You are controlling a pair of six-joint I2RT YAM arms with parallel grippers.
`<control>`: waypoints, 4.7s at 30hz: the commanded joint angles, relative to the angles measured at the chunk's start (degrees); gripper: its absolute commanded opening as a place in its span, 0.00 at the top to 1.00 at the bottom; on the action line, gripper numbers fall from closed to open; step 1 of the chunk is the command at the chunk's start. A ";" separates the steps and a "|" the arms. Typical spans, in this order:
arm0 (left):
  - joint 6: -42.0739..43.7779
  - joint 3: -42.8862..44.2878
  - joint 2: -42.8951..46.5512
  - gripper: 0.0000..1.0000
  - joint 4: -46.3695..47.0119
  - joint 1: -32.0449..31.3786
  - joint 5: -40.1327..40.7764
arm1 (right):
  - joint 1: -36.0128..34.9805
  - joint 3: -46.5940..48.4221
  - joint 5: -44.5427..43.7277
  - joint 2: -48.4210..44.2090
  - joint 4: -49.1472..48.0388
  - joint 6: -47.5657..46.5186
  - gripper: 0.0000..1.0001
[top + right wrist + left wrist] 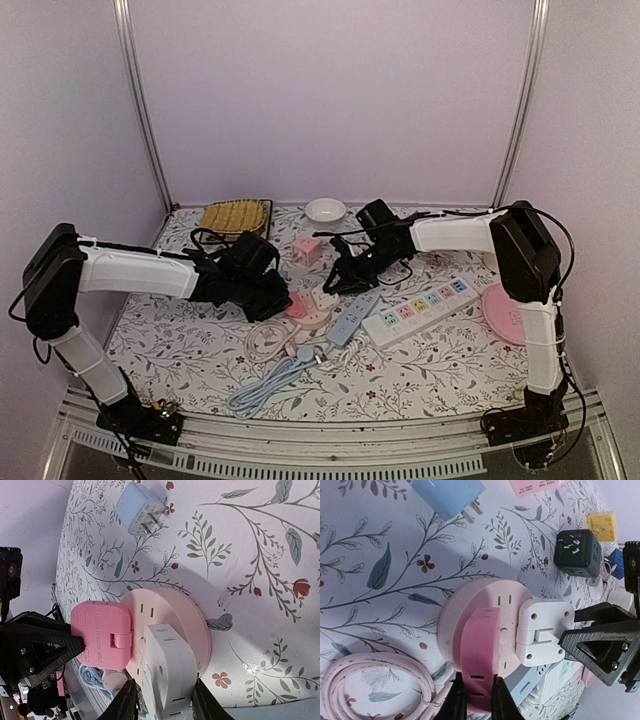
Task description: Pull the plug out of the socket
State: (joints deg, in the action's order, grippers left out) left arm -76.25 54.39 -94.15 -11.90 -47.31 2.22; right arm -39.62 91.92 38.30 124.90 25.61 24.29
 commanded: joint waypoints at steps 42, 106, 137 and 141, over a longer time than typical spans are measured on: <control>1.17 1.90 -4.56 1.00 -8.82 -1.47 0.33 | -0.35 -5.25 20.88 -2.84 -26.04 15.99 0.91; 1.32 2.22 -0.53 1.00 -12.39 -2.08 5.18 | -0.32 5.29 -16.25 -6.10 5.65 -8.41 0.59; 3.53 -3.00 3.45 1.00 -0.03 -2.63 1.52 | -6.88 10.73 -14.17 8.17 8.71 -9.53 0.77; 3.86 -5.42 4.44 1.00 4.69 -2.42 0.11 | -6.92 11.21 -15.33 9.01 9.77 -9.94 0.78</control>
State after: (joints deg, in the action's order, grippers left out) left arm -73.91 51.57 -91.53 -10.94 -48.73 5.43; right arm -46.72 102.26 26.55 130.80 32.23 14.52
